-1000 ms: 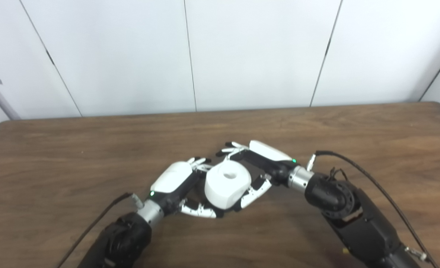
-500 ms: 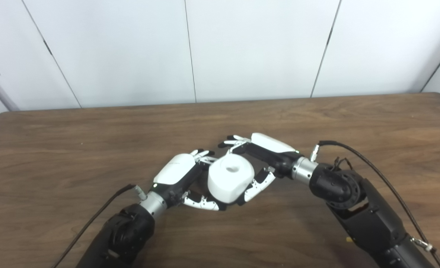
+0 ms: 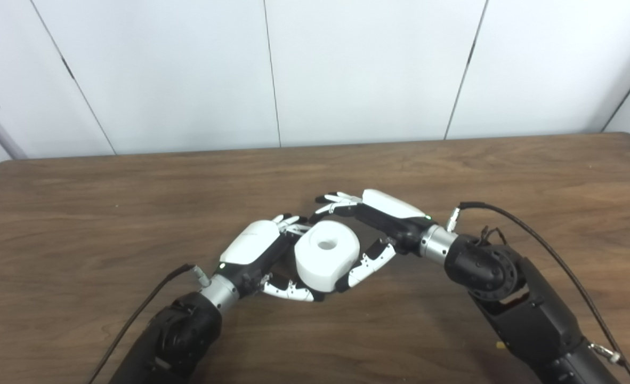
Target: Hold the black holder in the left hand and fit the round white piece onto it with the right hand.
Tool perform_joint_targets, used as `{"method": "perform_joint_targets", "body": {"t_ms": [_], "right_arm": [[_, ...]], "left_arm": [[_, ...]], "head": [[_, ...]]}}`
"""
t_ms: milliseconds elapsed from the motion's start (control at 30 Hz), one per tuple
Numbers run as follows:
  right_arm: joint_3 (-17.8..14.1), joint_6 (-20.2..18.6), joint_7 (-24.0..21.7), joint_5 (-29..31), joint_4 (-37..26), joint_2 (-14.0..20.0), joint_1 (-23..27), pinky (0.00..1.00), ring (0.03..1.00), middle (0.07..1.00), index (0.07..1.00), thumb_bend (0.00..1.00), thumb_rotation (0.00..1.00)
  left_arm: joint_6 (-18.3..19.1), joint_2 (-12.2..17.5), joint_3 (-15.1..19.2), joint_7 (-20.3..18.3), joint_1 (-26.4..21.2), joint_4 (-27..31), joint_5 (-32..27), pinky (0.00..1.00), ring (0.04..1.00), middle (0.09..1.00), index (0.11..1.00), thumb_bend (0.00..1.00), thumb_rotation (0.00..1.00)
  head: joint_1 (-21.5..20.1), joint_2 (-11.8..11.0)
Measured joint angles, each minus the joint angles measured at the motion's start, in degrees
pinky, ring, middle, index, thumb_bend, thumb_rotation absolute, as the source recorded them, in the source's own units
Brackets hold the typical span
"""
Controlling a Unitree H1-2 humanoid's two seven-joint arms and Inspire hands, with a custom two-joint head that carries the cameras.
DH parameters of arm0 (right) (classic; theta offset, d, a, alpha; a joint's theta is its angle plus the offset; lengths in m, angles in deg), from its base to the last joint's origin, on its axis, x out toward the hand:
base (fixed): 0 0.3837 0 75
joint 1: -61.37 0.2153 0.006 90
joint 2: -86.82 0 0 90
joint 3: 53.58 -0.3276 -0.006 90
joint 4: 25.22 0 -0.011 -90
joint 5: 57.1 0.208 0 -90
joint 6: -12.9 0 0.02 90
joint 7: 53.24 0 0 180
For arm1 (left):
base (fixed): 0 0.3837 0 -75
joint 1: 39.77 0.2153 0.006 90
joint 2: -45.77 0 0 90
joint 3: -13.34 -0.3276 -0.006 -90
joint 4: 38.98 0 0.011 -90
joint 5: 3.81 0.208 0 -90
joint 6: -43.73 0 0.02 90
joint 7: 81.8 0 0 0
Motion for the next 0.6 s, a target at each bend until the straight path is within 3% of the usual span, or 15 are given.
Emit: {"method": "perform_joint_targets", "body": {"t_ms": [367,600], "right_arm": [[-1.35,0.64,0.19,0.79,-0.01,0.01,0.0,1.0,1.0,0.966,0.812,0.89,0.37],[-5.6,0.22,-0.18,5.05,-0.75,2.18,-1.85,0.94,1.0,0.975,0.88,0.88,0.31]], "left_arm": [[-0.34,0.0,0.07,0.31,-0.09,-0.39,-0.01,1.0,0.937,0.81,0.48,0.52,0.06],[-1.16,0.19,0.88,0.34,-0.09,-0.92,-0.33,1.0,0.946,0.811,0.481,0.52,0.05]], "head": [[0.09,-0.35],[-0.26,-0.53]]}}
